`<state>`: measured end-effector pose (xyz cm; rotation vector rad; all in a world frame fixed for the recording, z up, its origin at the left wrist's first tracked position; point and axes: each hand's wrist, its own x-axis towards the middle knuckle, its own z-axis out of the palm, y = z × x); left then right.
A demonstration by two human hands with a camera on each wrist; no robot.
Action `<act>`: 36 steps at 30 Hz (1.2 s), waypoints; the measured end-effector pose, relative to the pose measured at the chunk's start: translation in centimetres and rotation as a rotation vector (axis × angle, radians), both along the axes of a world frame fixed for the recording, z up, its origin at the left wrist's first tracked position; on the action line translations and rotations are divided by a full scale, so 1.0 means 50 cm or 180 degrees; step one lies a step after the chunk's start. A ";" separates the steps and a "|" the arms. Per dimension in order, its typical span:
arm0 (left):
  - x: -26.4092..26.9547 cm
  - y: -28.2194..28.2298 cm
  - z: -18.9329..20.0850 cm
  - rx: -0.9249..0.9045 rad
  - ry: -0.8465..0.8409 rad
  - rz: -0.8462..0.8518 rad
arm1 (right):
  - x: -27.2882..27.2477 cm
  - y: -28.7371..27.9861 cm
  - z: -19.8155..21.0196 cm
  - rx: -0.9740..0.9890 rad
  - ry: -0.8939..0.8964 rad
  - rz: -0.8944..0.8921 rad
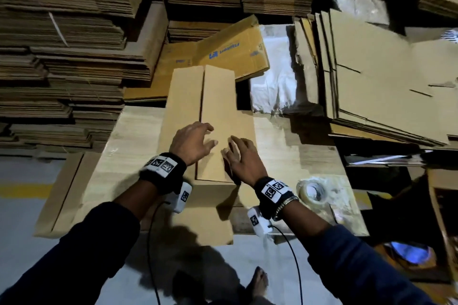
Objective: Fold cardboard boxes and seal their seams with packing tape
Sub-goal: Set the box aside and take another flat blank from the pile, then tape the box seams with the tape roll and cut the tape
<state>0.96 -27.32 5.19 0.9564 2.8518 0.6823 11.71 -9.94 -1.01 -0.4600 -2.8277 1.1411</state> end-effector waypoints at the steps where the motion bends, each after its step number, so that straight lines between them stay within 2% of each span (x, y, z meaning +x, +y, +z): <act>1: 0.028 0.048 0.008 0.0199 0.0060 -0.0082 | 0.021 0.040 -0.005 -0.0121 0.0116 -0.0112; 3: 0.079 0.141 0.016 0.0390 0.0174 -0.0338 | 0.064 0.115 -0.013 -0.0128 0.0156 -0.0258; 6: 0.161 0.277 -0.008 0.0336 0.0292 -0.0699 | 0.135 0.234 -0.067 -0.0057 -0.0155 -0.0552; 10: 0.260 0.422 -0.106 0.0100 -0.0063 -0.1146 | 0.255 0.384 -0.157 -0.0043 -0.0454 -0.1162; 13: 0.323 0.508 -0.197 -0.0354 -0.0471 -0.1289 | 0.346 0.493 -0.216 -0.0269 -0.0809 -0.1576; 16: 0.372 0.553 -0.273 -0.0850 -0.0747 -0.1333 | 0.414 0.553 -0.254 -0.0481 -0.1061 -0.1728; 18: 0.402 0.584 -0.326 -0.1067 -0.0840 -0.1371 | 0.441 0.577 -0.284 -0.0552 -0.1167 -0.1766; 21: 0.437 0.613 -0.386 -0.1201 -0.0622 -0.1481 | 0.448 0.567 -0.325 -0.0779 -0.1154 -0.1845; 27: 0.442 0.679 -0.449 -0.1282 -0.0222 -0.1697 | 0.426 0.527 -0.340 -0.1123 -0.0956 -0.1978; 31: 0.428 0.680 -0.462 -0.1552 -0.0101 -0.1819 | 0.431 0.528 -0.335 -0.1007 -0.0872 -0.2091; 36: 0.409 0.662 -0.436 -0.1720 -0.0025 -0.1914 | 0.441 0.568 -0.352 -0.0595 -0.0920 -0.1919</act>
